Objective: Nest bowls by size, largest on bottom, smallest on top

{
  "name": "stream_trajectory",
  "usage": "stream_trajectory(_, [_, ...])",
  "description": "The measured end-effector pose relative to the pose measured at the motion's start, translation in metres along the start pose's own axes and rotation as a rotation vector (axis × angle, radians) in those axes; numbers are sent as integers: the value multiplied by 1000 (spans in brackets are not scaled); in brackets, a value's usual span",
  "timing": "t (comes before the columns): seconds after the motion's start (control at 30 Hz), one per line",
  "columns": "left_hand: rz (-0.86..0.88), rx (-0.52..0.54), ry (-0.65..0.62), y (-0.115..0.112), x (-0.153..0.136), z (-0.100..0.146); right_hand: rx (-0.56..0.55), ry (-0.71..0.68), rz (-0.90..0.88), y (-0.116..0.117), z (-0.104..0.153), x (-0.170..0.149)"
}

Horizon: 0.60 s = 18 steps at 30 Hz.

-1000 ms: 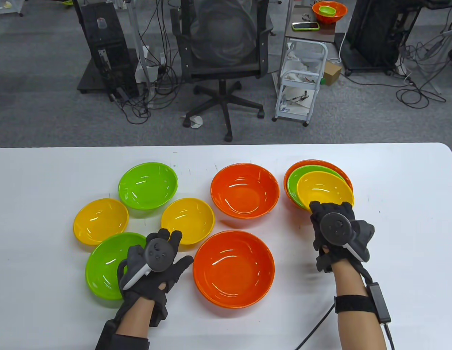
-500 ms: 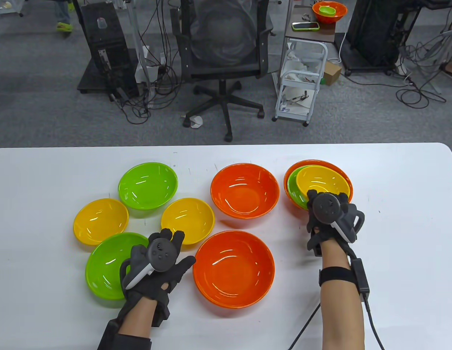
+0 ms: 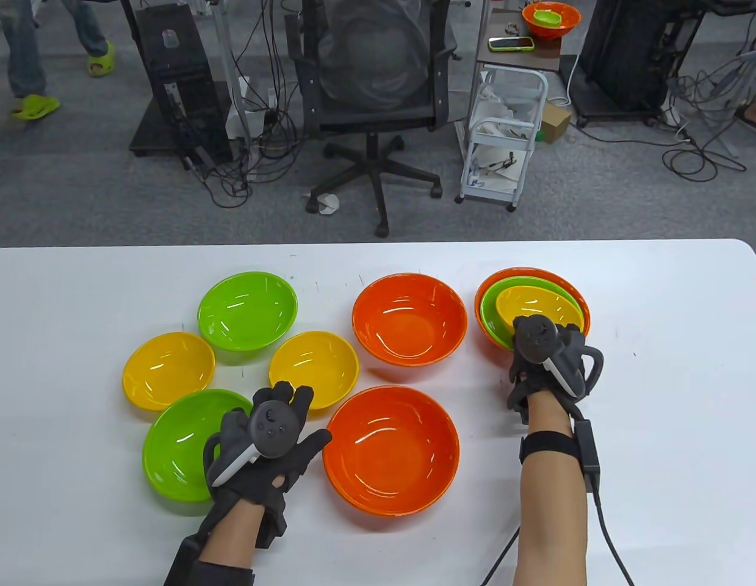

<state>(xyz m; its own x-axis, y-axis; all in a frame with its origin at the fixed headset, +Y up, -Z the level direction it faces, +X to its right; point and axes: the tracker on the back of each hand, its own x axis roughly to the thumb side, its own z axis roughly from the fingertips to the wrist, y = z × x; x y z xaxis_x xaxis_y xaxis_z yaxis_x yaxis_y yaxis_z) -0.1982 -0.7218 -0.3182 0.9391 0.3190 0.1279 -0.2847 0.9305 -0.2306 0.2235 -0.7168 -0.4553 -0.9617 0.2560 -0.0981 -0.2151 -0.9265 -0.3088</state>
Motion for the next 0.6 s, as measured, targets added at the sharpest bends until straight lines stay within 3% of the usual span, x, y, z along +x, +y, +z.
stream_trajectory(0.33, [-1,0,-5,0,1,0,28,3,11,5,-2,3])
stream_trajectory(0.43, [-2,0,-6,-1,2,0,125,17,-11,8,-5,2])
stream_trajectory(0.6, [-3,-1,-8,-1,2,1,157,36,-39,9,-6,-1])
